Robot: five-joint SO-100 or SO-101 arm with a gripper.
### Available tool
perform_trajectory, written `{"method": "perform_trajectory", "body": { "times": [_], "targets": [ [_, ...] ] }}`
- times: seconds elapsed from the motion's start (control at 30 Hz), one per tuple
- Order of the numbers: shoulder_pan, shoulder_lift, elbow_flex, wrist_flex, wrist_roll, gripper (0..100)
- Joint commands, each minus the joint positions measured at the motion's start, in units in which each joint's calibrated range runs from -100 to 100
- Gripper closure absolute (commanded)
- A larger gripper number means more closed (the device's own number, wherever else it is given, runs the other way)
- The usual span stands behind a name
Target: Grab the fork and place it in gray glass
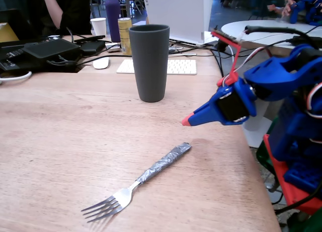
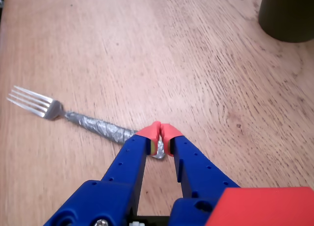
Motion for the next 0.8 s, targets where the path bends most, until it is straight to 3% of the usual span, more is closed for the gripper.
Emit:
{"method": "perform_trajectory", "body": {
  "times": [0.0, 0.47, 0.63, 0.77],
  "targets": [
    [-1.16, -0.54, 0.15, -0.51, 0.34, 100],
    [-1.50, -0.54, -0.33, -0.51, 0.44, 100],
    [-1.84, 10.44, -14.39, 0.07, 0.63, 100],
    [-4.20, 25.44, -28.26, 0.56, 8.01, 100]
  ]
}}
